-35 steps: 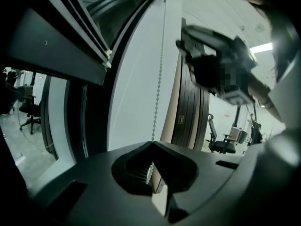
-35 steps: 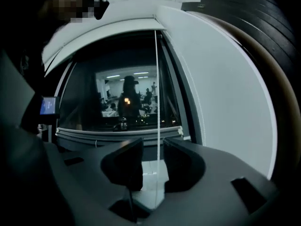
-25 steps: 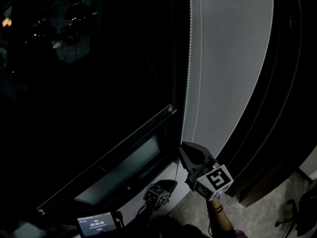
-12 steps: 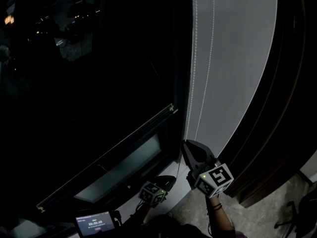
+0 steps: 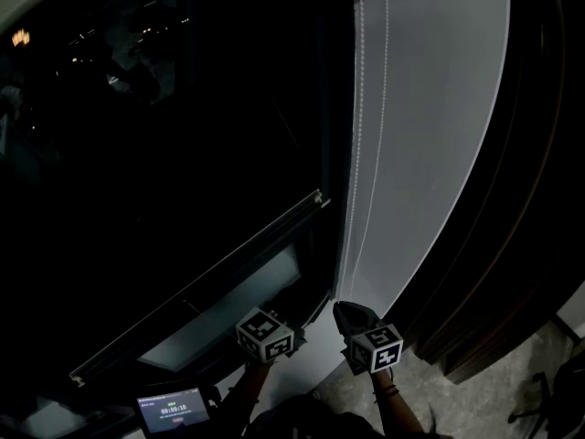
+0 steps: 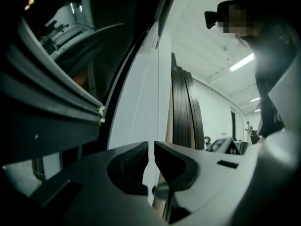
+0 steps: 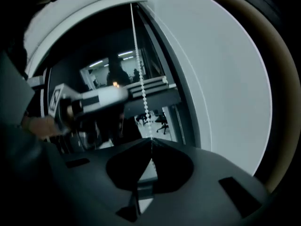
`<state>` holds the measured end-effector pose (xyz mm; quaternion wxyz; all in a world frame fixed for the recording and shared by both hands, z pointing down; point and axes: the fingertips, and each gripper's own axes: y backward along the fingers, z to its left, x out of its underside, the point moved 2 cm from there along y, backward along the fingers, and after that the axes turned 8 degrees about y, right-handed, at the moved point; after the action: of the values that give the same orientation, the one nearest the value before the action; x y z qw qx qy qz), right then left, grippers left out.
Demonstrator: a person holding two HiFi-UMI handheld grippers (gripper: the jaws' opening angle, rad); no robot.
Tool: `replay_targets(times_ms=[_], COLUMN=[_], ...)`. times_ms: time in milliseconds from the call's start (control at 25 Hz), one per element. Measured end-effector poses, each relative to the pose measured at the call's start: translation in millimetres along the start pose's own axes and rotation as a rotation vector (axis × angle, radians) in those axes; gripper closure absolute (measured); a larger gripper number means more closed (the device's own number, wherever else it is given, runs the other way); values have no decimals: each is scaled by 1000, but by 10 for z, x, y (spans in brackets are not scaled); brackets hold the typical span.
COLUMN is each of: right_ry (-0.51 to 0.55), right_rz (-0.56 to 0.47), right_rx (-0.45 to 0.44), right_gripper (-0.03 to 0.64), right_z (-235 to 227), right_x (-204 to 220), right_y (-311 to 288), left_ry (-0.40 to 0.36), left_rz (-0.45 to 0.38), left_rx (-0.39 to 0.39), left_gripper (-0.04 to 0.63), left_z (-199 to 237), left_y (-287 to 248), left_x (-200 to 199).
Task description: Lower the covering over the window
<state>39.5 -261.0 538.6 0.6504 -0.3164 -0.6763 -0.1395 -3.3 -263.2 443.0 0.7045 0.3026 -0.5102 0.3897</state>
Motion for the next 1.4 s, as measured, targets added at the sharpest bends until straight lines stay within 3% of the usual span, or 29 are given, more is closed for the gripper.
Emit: replay_targets(times_ms=[200,400,440,720,920,1080,1240,1400], right_ry=[-48,-82,-76,-75,-4,-8,6,20], right_rz=[162,190,193,188,155,23,-109,-249], right_rx=[7,-12,-15,-16,75,83,83,8], right_gripper=[604,604,604,604,603,603,603,574], right_z=[13,89,101,148,47,-19,-64,57], right_x=[717,945,945,869,705,212,-370,-1040], right_y=[-16,-36,-49,88,206,297,480,649], left_ry=[-108,-182,-188,-105,-75,-78,28,77], left_rz=[-83,-103,-106,-171,-213,-86,65,260], left_rx=[80,114,113,82,57,4,-34,-81], left_gripper=[535,535,568,591,592,593,594,594], left_z=[-287,-457,-467,-438,-362,-240,-17,72], left_y=[-207,-340,-341,-286,-268,-281,-230,-113], left_x=[-548,-728,-734,-742,-737,-426,429,1179])
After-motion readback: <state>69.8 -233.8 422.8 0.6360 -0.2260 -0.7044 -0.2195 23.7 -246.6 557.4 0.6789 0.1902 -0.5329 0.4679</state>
